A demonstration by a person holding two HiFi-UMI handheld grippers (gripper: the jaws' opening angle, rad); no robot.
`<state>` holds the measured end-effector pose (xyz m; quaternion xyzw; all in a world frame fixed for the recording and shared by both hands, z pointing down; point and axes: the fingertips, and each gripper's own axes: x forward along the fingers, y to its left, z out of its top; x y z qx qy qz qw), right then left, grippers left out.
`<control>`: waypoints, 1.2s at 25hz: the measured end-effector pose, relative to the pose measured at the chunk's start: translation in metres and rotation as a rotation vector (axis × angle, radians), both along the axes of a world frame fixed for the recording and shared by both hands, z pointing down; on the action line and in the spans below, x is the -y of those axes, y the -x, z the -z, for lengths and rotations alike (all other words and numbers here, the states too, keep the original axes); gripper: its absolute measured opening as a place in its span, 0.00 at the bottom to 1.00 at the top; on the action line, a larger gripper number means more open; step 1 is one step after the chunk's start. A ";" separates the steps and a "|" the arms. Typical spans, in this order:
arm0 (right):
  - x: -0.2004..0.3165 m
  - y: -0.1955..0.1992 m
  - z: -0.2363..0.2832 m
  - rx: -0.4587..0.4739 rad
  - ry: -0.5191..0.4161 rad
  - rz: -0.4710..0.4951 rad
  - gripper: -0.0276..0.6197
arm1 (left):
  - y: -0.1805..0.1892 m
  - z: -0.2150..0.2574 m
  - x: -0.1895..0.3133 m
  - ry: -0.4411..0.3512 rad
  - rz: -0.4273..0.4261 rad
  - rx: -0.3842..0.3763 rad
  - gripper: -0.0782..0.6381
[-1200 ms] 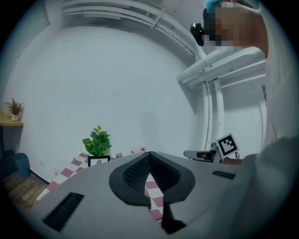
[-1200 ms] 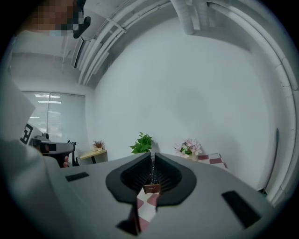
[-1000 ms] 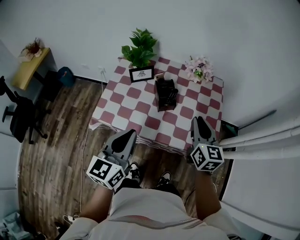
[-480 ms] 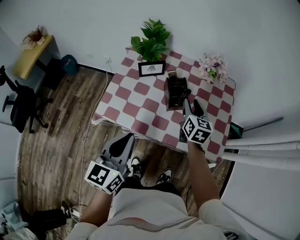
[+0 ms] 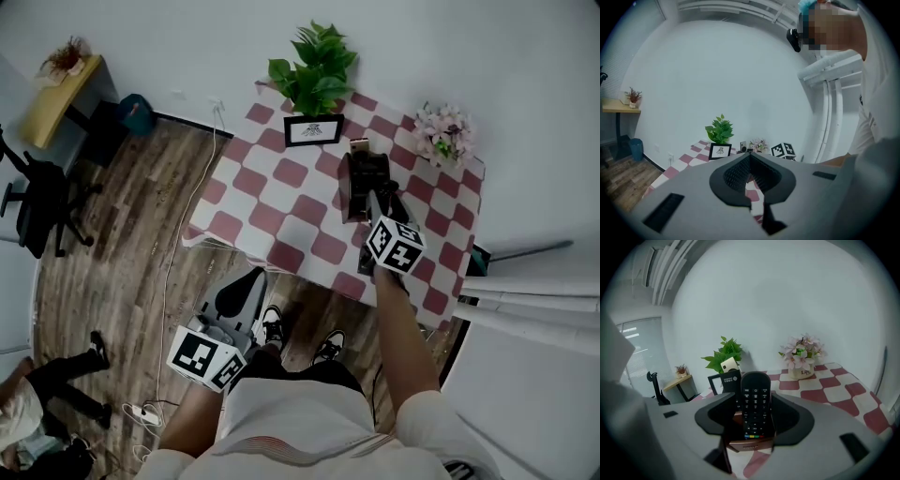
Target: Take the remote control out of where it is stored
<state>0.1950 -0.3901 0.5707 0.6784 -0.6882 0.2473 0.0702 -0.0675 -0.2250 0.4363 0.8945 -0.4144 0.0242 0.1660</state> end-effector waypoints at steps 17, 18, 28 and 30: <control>-0.015 -0.007 0.063 0.025 -0.167 0.041 0.35 | -0.022 0.004 -0.005 -0.004 -0.051 -0.001 0.12; -0.019 -0.010 0.076 0.030 -0.191 0.049 0.35 | -0.025 0.007 -0.005 -0.010 -0.057 -0.004 0.12; -0.070 -0.079 0.158 -0.110 -0.181 0.169 0.35 | -0.072 0.025 -0.016 -0.053 -0.128 -0.037 0.12; -0.077 -0.100 0.156 -0.190 -0.121 0.201 0.35 | -0.081 0.025 -0.020 -0.055 -0.137 -0.044 0.12</control>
